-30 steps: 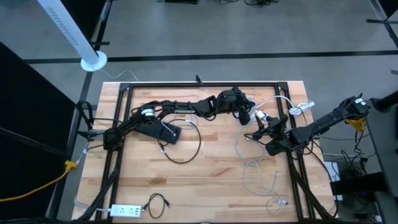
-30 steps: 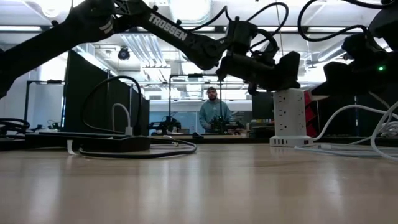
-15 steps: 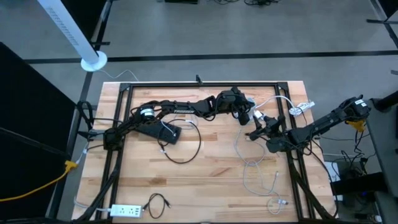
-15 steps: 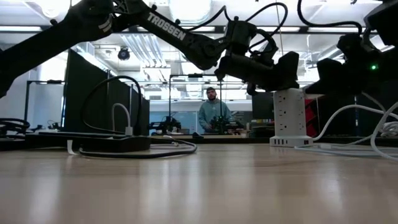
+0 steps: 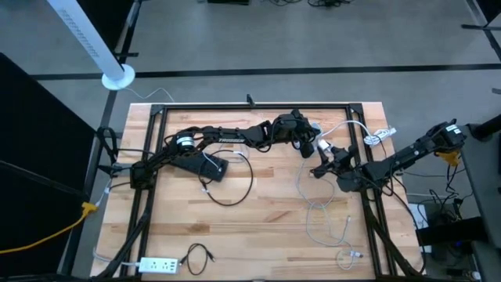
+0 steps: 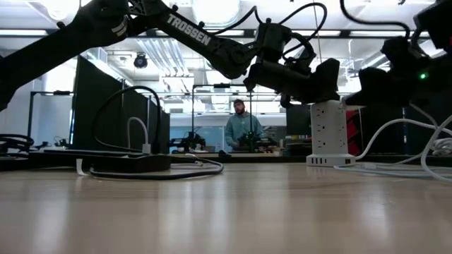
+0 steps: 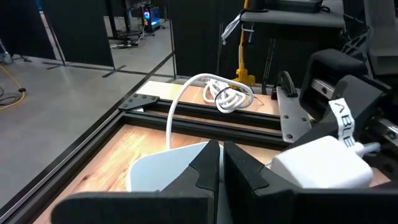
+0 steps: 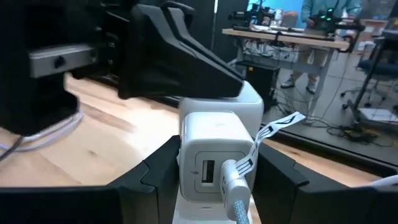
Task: Insert USB
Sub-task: Insert the white charger adapter into the top white outlet extension
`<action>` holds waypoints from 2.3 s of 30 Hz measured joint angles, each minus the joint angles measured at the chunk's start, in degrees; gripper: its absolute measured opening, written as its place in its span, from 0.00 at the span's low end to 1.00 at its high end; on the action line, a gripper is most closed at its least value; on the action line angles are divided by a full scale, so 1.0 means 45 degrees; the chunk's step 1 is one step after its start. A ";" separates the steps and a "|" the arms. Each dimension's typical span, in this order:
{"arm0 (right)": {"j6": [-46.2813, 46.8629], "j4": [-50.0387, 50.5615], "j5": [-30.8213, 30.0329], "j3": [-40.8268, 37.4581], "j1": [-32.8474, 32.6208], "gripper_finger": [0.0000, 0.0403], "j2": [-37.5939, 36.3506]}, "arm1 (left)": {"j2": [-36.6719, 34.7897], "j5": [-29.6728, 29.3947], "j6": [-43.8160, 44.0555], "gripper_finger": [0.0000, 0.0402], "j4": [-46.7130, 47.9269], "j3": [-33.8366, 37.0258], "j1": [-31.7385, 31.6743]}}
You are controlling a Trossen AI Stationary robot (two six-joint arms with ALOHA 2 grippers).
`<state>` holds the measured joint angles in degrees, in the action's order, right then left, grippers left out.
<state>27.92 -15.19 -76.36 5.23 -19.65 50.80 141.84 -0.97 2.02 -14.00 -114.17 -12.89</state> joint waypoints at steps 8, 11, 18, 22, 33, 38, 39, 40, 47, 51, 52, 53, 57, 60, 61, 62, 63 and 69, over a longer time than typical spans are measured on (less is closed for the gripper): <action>0.0874 -0.0156 0.0841 -0.0927 -0.0119 0.36 0.0097 | 0.0000 0.0003 -0.0267 0.00 0.0267 0.0010 0.0034; 0.0098 -0.0398 -0.0243 -0.0927 0.0131 0.36 0.0168 | 0.0000 -0.0005 -0.0279 0.00 0.0251 0.0011 0.0076; 0.0527 -0.0617 -0.0031 -0.1044 0.0458 0.36 0.0350 | 0.0000 -0.0005 -0.0296 0.00 0.0100 0.0029 0.0094; 0.0005 -0.1932 0.0175 -0.1033 0.0458 0.36 0.0489 | 0.0000 -0.0005 -0.0253 0.00 0.0008 0.0062 0.0104; -0.2123 -0.4467 0.0857 -0.1053 0.0932 0.36 0.1113 | 0.0000 -0.0004 -0.0291 0.00 -0.0085 0.0078 0.0123; -0.2258 -0.4629 0.2095 -0.1044 0.2154 0.36 0.1579 | 0.0000 -0.0005 -0.0313 0.00 -0.0124 0.0085 0.0135; -0.2391 -0.4732 0.2222 -0.1038 0.2391 0.36 0.1679 | 0.0000 0.0005 -0.0337 0.00 -0.0135 0.0097 0.0145; -0.2560 -0.4912 0.2448 -0.1038 0.2610 0.36 0.1768 | 0.0000 0.0014 -0.0335 0.00 -0.0131 0.0102 0.0161; -0.3587 -0.5741 0.3456 -0.1048 0.3285 0.36 0.1959 | -0.0005 0.0350 -0.0344 0.00 -0.0167 0.0189 0.0153; -0.3629 -0.5518 0.4379 -0.1067 0.3256 0.36 0.1976 | 0.0047 0.0641 -0.0623 0.00 0.0009 0.0226 0.0223; -0.3638 -0.5474 0.4617 -0.1067 0.3252 0.36 0.1936 | 0.0045 0.0677 -0.0633 0.00 0.0105 0.0228 0.0230; -0.3611 -0.5467 0.4762 -0.1063 0.3249 0.36 0.1901 | 0.0010 0.0741 -0.0628 0.00 0.0151 0.0224 0.0222; -0.3298 -0.4819 0.4891 -0.1047 0.3072 0.36 0.1626 | -0.0113 0.1056 -0.0631 0.00 0.0276 0.0194 0.0201; -0.3283 -0.4421 0.4934 -0.1029 0.2922 0.36 0.1280 | -0.0398 0.1131 -0.0672 0.00 0.0801 0.0199 0.0209; -0.3182 -0.4265 0.4934 -0.1029 0.2888 0.36 0.1177 | -0.0518 0.1113 -0.0738 0.00 0.1037 0.0202 0.0213; -0.3047 -0.4090 0.4934 -0.1029 0.2868 0.36 0.1066 | -0.0637 0.1095 -0.0818 0.00 0.1193 0.0204 0.0215; -0.2803 -0.3883 0.4952 -0.1025 0.2861 0.36 0.0955 | -0.0781 0.1061 -0.0890 0.00 0.1297 0.0204 0.0215; -0.2158 -0.3373 0.5365 -0.0991 0.2584 0.36 0.0505 | -0.1501 0.0272 -0.1430 0.00 0.2429 0.0185 -0.0025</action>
<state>18.21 -30.37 -52.21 0.77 -8.02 53.07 135.09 0.25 -4.41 -3.07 -113.34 -13.00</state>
